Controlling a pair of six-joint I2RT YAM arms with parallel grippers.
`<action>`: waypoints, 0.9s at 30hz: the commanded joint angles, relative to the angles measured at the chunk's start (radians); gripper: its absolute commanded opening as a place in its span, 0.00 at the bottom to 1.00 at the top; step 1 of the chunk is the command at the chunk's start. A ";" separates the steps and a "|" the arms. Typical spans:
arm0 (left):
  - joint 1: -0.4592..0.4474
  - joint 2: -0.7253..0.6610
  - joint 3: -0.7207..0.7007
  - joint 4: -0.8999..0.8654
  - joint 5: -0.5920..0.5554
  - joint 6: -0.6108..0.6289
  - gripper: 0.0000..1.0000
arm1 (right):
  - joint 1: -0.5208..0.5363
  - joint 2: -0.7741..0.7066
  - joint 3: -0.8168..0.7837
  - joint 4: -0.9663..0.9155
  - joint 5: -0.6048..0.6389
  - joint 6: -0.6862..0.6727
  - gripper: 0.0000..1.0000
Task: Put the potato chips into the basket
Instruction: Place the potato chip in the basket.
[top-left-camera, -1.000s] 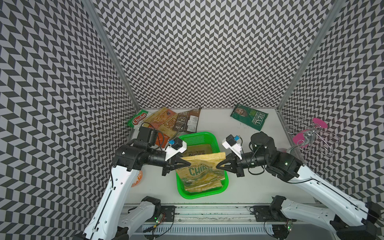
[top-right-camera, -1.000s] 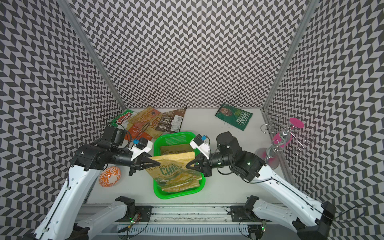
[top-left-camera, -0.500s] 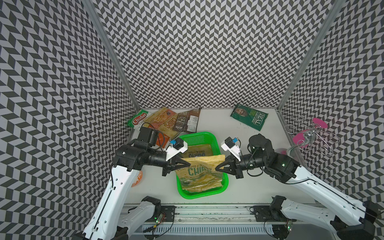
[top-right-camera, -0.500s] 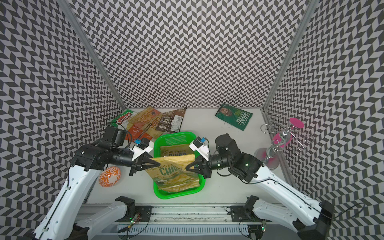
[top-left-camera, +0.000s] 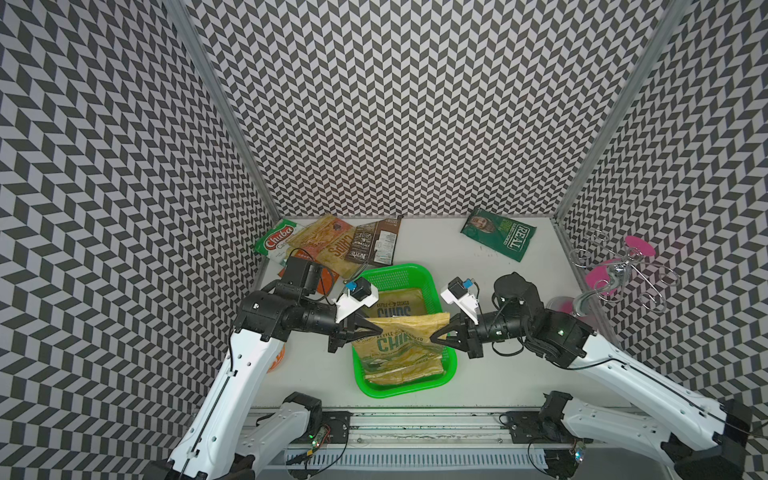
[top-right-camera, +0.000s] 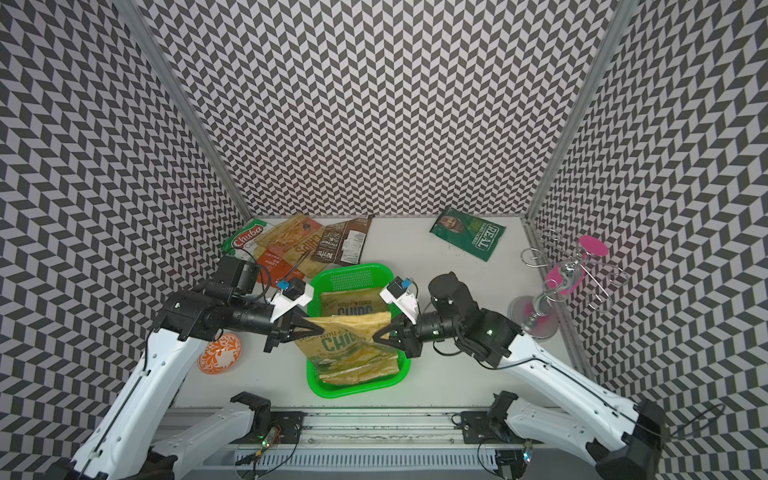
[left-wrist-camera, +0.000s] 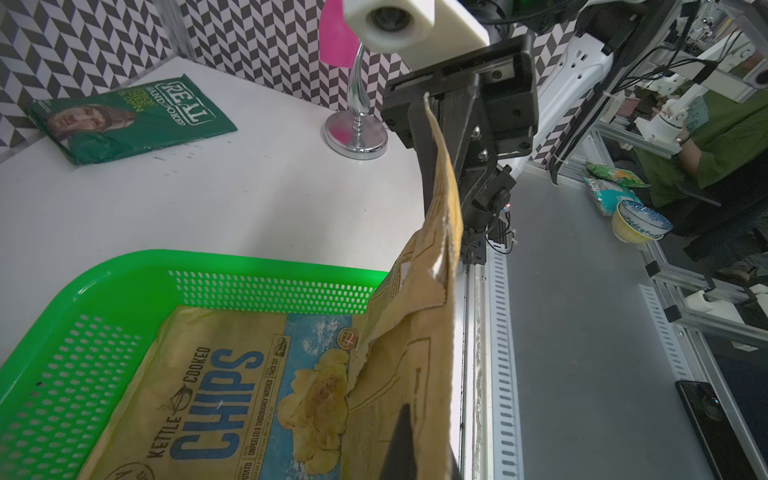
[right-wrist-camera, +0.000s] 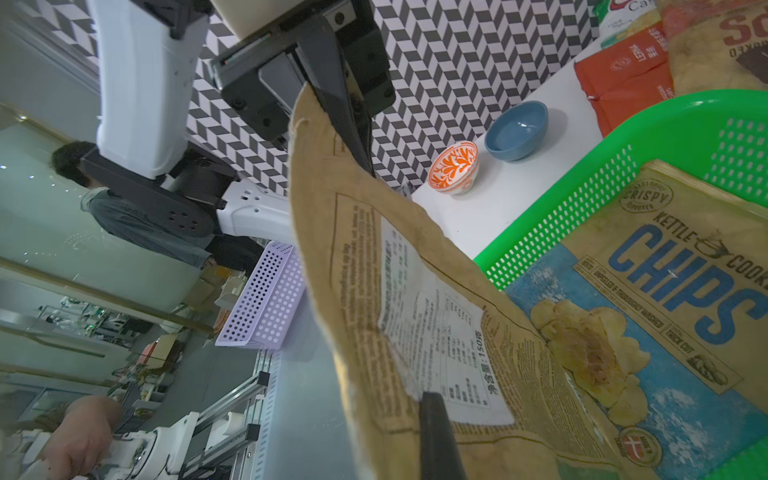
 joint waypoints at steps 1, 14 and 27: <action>0.008 -0.013 -0.027 0.125 -0.019 -0.043 0.00 | -0.002 0.047 -0.016 -0.024 0.064 0.011 0.00; 0.010 0.009 -0.093 0.390 -0.211 -0.218 0.05 | -0.008 0.211 0.087 0.019 0.222 0.021 0.09; 0.054 0.124 -0.172 0.683 -0.389 -0.288 0.59 | -0.070 0.478 0.338 -0.072 0.498 0.020 0.51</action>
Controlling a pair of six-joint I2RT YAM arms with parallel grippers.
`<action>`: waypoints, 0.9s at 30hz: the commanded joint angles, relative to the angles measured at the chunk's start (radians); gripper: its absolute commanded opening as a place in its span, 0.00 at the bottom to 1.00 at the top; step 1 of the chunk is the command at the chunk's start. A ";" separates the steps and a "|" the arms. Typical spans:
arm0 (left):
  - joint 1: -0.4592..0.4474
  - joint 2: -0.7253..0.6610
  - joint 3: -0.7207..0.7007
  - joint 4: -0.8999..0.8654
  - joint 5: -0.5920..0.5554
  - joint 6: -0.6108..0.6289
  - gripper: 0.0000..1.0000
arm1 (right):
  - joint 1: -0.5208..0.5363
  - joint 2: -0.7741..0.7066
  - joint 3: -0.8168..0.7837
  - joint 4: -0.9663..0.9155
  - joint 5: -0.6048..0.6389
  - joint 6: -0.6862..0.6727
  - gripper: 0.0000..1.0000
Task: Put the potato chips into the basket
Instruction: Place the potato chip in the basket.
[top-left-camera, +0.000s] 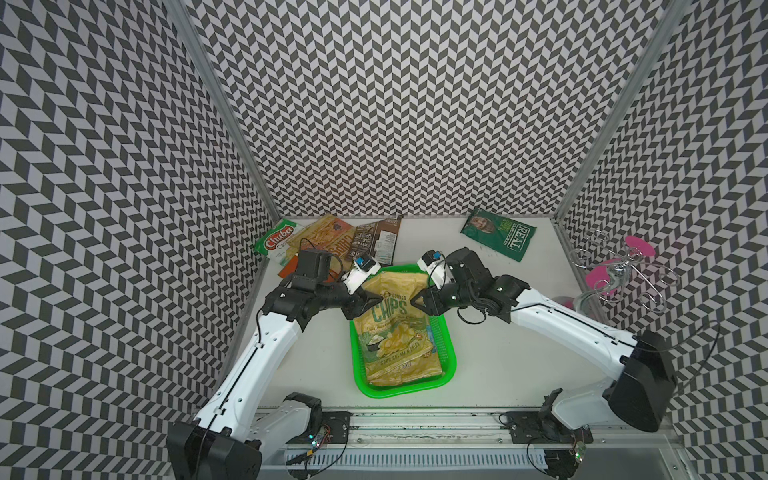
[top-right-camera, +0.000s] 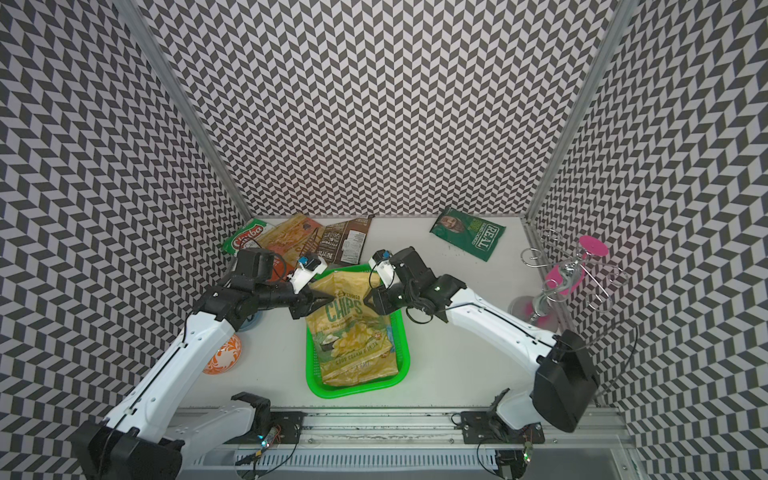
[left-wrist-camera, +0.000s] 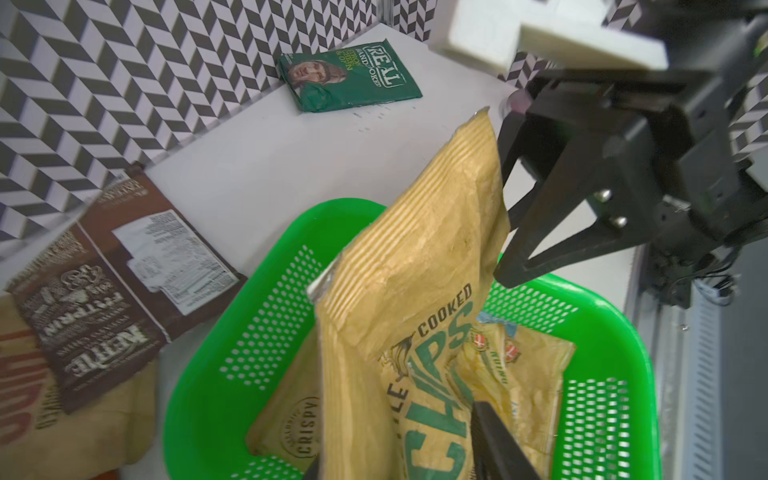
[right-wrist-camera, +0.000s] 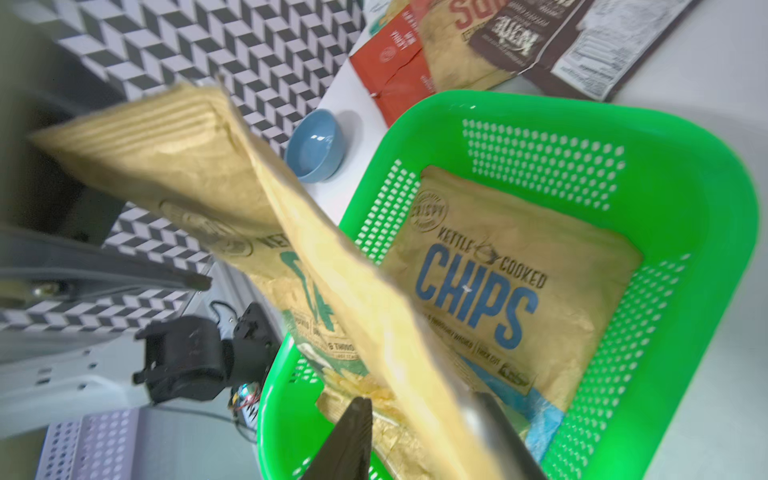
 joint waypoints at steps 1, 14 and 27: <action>0.026 0.022 0.006 0.132 -0.053 -0.016 0.64 | -0.014 0.019 0.057 -0.014 0.137 -0.003 0.56; 0.129 0.070 0.138 0.168 -0.017 -0.059 0.93 | -0.023 -0.016 0.058 0.149 0.031 0.023 0.73; 0.345 -0.017 -0.040 0.214 0.048 -0.101 0.99 | 0.133 0.394 0.253 0.300 -0.129 0.088 0.76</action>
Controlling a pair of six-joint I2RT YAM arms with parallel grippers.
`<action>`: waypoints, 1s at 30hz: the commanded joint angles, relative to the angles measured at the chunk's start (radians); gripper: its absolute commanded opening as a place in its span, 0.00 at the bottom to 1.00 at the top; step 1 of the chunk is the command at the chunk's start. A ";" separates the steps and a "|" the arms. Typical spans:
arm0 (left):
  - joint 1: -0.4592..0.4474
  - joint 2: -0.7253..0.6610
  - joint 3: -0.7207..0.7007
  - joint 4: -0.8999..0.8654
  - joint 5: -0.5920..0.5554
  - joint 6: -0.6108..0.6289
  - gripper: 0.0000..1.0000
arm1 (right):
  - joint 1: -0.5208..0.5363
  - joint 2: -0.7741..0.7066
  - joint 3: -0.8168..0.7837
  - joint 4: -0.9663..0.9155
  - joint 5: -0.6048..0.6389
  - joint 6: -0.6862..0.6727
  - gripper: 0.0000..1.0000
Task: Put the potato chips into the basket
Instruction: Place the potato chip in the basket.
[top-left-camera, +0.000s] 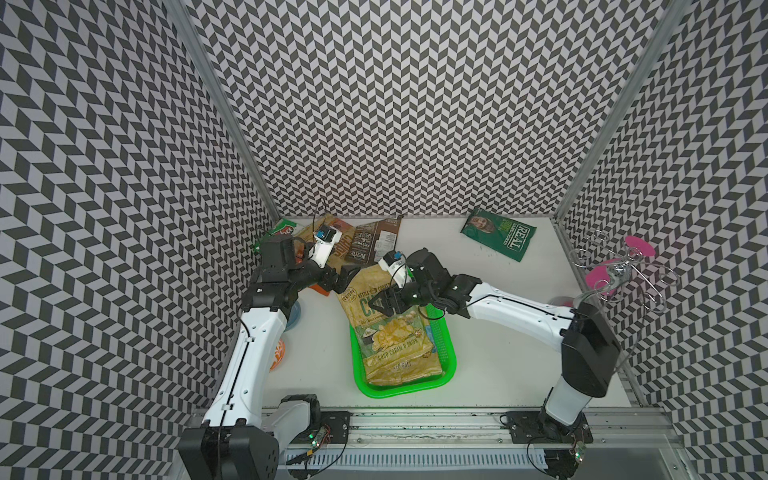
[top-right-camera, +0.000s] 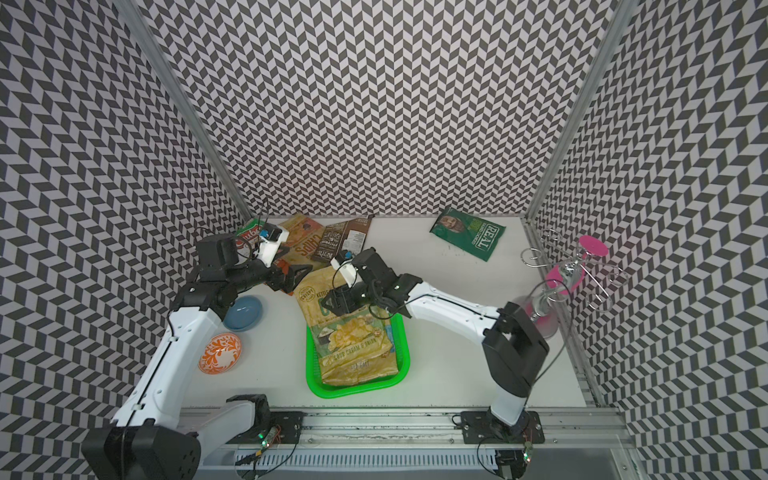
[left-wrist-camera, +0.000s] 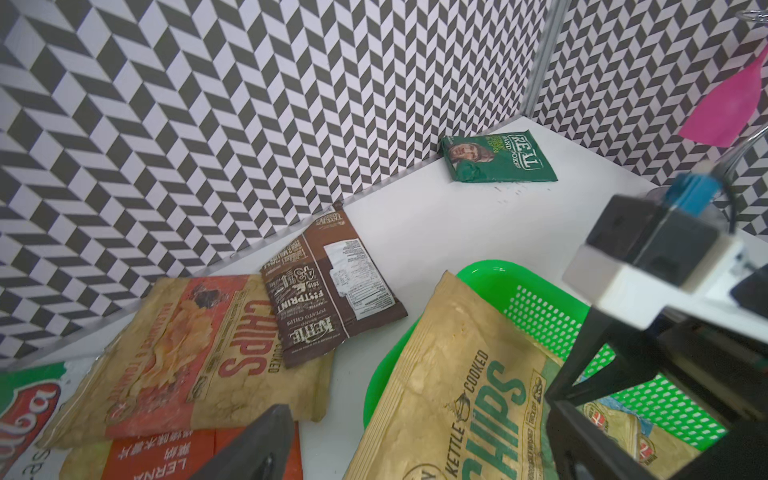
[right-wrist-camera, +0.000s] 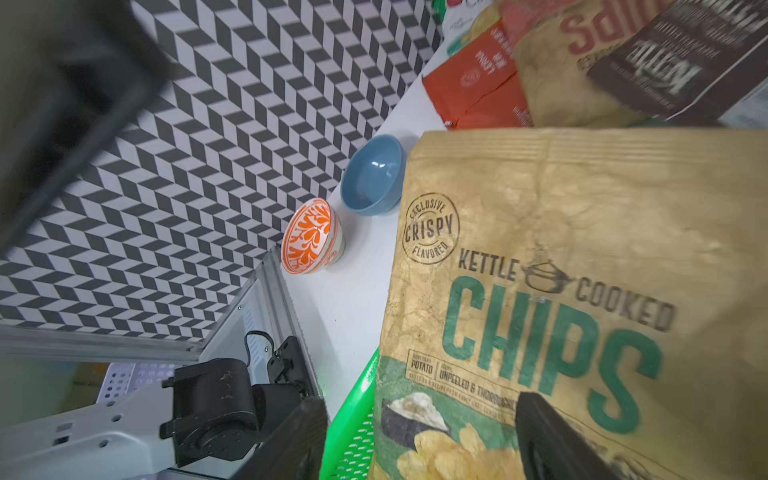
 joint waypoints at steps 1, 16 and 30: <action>0.051 -0.016 -0.070 0.034 0.033 -0.009 0.99 | 0.002 0.098 0.089 0.059 -0.046 0.015 0.76; 0.078 -0.115 -0.262 0.118 -0.063 -0.057 0.99 | 0.008 0.259 0.038 -0.033 0.354 -0.005 0.78; 0.078 -0.092 -0.272 0.119 -0.058 -0.054 0.99 | 0.006 0.114 -0.026 -0.186 0.619 0.046 0.76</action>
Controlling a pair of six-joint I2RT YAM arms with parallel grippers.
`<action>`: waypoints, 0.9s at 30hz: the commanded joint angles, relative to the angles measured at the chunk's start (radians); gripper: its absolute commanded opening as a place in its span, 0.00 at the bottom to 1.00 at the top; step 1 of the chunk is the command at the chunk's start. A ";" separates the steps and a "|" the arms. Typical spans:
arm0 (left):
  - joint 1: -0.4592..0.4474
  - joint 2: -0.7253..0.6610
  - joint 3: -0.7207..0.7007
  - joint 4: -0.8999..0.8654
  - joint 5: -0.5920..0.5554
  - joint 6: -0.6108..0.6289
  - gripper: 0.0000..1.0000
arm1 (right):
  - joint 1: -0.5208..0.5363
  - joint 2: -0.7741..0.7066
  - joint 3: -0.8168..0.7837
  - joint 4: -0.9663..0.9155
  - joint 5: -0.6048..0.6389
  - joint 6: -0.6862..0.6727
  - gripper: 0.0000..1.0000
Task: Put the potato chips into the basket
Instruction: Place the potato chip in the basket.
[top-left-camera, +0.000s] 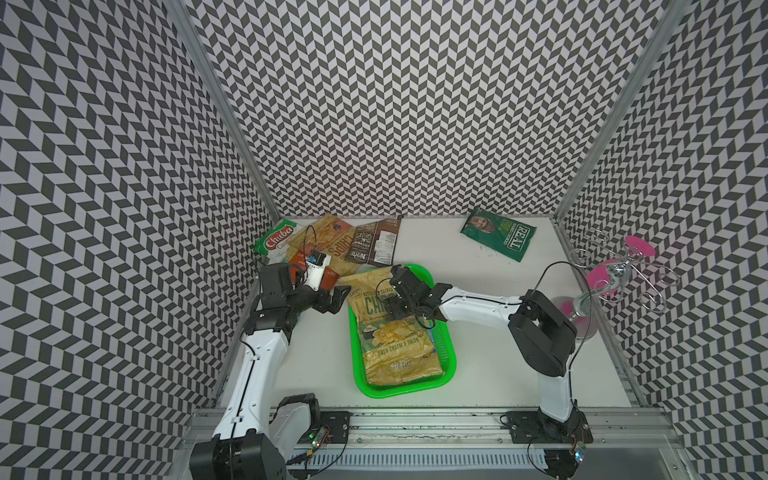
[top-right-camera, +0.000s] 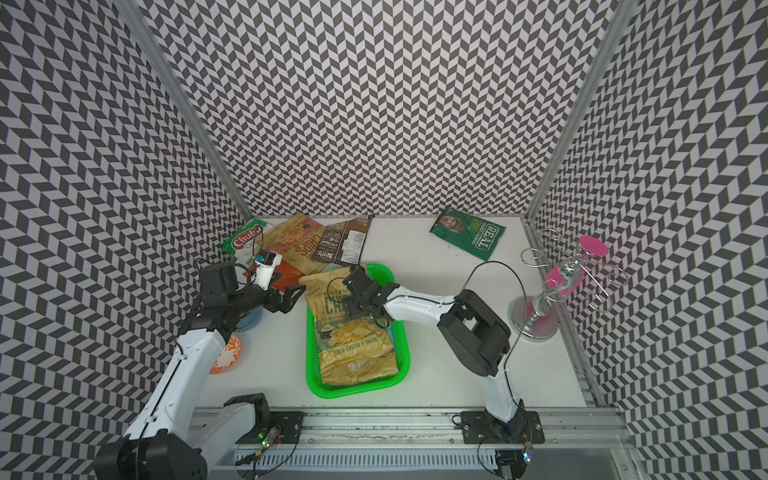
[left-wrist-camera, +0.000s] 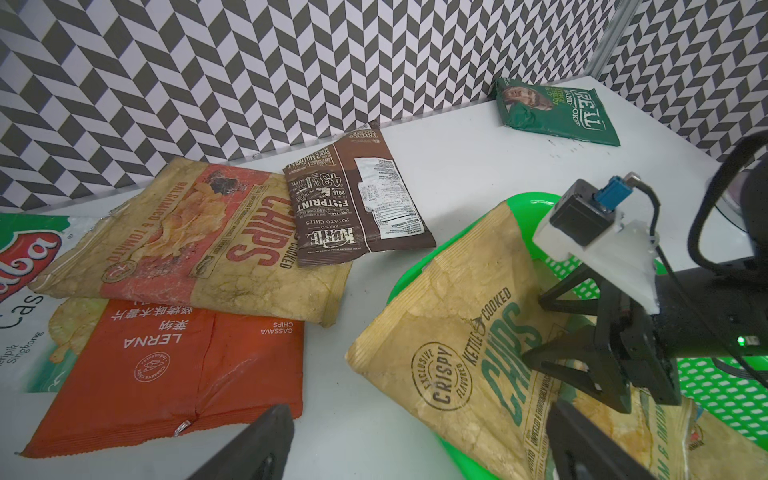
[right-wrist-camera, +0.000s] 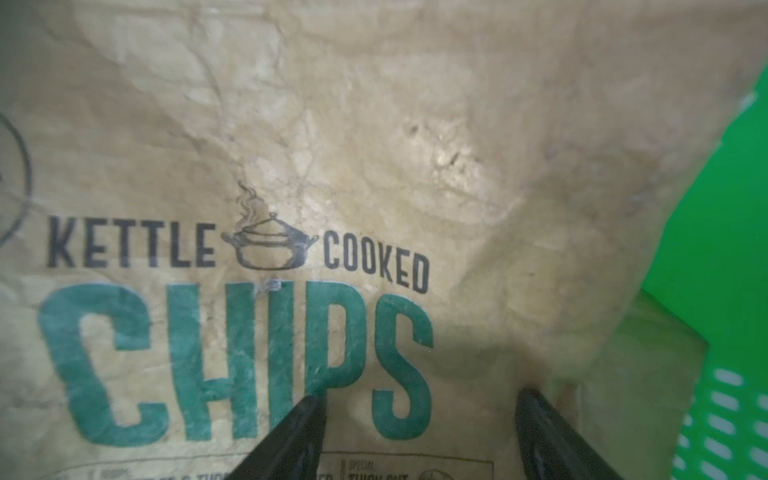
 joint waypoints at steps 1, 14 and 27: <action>0.006 0.006 -0.012 0.018 0.001 -0.011 0.99 | -0.001 -0.082 -0.007 -0.075 0.075 0.005 0.76; 0.007 0.009 -0.015 0.015 0.009 -0.008 0.99 | -0.027 -0.172 -0.016 -0.046 -0.038 -0.023 0.77; 0.008 0.002 -0.016 0.014 0.017 -0.006 0.99 | -0.104 -0.005 0.076 0.039 -0.087 -0.051 0.75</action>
